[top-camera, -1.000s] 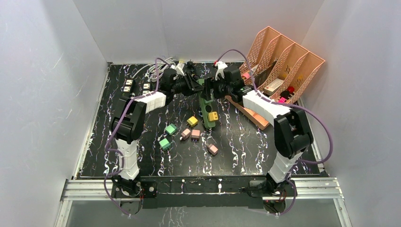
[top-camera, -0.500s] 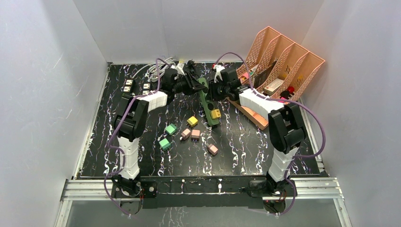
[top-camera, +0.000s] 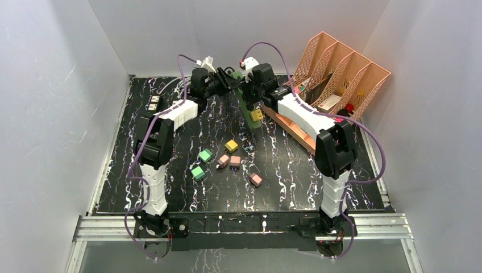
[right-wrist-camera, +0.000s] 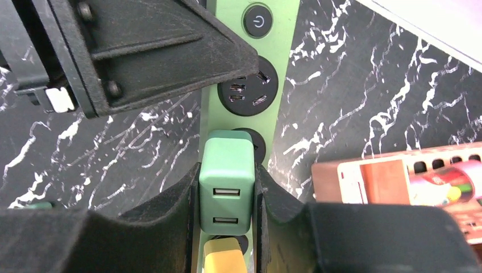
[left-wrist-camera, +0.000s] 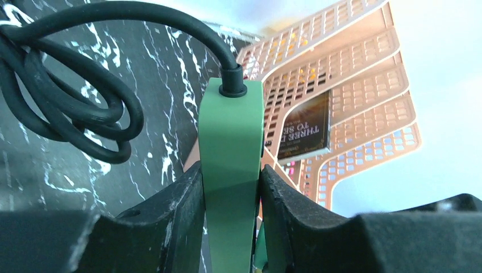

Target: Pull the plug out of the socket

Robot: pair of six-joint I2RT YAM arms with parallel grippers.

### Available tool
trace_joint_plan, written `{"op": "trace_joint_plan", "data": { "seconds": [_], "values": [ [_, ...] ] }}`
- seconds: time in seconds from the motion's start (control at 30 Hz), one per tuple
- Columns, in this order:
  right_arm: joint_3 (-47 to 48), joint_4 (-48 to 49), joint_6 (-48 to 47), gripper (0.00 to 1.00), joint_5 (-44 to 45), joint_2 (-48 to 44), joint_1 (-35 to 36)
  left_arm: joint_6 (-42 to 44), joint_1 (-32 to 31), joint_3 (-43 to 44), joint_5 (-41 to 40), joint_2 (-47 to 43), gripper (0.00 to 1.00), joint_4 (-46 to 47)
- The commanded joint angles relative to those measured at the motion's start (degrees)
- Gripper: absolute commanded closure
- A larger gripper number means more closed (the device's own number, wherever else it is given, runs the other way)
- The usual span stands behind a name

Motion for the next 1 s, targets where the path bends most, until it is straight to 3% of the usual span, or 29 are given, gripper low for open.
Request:
{"op": "trace_joint_plan", "data": {
  "seconds": [0.0,0.07,0.1,0.13,0.2,0.23,0.27,0.3,0.33,0.37,0.4,0.43,0.47,0.5,0.53,0.57,0.6,0.8,0.97],
  "values": [
    [9.6,6.2,0.1,1.00,-11.0,-0.9,-0.3,9.9,2.0,3.3,-12.1,-1.0,1.00,-1.7],
    [9.1,13.9,14.4,1.00,-32.3,0.0,-6.7,10.1,2.8,4.1,-10.6,-0.4,1.00,0.1],
    [9.1,17.0,19.4,1.00,-38.3,0.8,-8.6,10.0,3.4,4.7,-9.9,-0.1,1.00,0.7],
    [11.7,13.7,18.2,1.00,-37.4,1.3,-8.8,10.1,3.9,5.3,-9.4,0.3,1.00,0.9],
    [16.0,3.3,4.4,1.00,-7.9,0.9,-0.9,10.6,4.9,6.5,-8.8,0.6,1.00,0.9],
    [14.7,4.0,-3.7,1.00,5.0,-0.1,3.3,10.9,5.4,7.1,-8.4,0.7,1.00,0.9],
    [12.2,6.3,0.2,1.00,-9.8,-2.1,2.3,11.2,6.2,7.7,-7.9,0.9,1.00,1.1],
    [8.8,11.9,13.2,1.00,-21.6,-3.5,-4.3,11.8,7.2,8.0,-6.7,1.1,1.00,1.8],
    [11.7,4.8,2.6,1.00,2.2,-3.5,1.5,12.4,8.1,7.3,-5.9,0.9,1.00,2.8],
    [8.4,9.8,10.1,1.00,-21.8,-4.9,-3.3,13.3,8.3,7.3,-4.9,1.2,1.00,3.0],
    [8.3,7.7,13.7,1.00,-14.9,-5.8,-3.2,14.3,8.3,7.6,-4.3,1.5,1.00,2.6],
    [8.8,4.4,3.8,1.00,6.8,-6.2,3.1,15.1,8.3,7.6,-4.2,1.6,1.00,2.0],
    [4.8,8.8,8.8,1.00,-16.2,-8.4,-1.5,16.1,8.3,7.4,-4.2,1.6,1.00,1.6],
    [1.5,14.0,17.8,1.00,-23.3,-9.4,-4.5,17.0,8.4,7.2,-4.7,1.5,1.00,1.4],
    [5.7,5.2,5.6,1.00,7.4,-9.0,3.2,17.9,8.4,7.1,-5.0,1.3,1.00,0.9],
    [-2.1,14.2,13.6,1.00,-19.0,-14.2,-0.6,19.9,8.6,7.4,-5.9,1.4,1.00,0.4],
    [-1.9,10.4,8.7,1.00,-14.7,-14.0,2.7,19.9,9.1,7.7,-5.9,1.6,1.00,0.4],
    [-9.8,16.1,11.9,1.00,-23.0,-13.3,8.2,18.8,11.7,7.8,-3.0,2.0,1.00,1.6],
    [-9.7,16.8,12.6,1.00,-26.3,-6.6,15.4,18.6,13.5,7.2,3.1,2.5,1.00,3.9]
  ]
}}
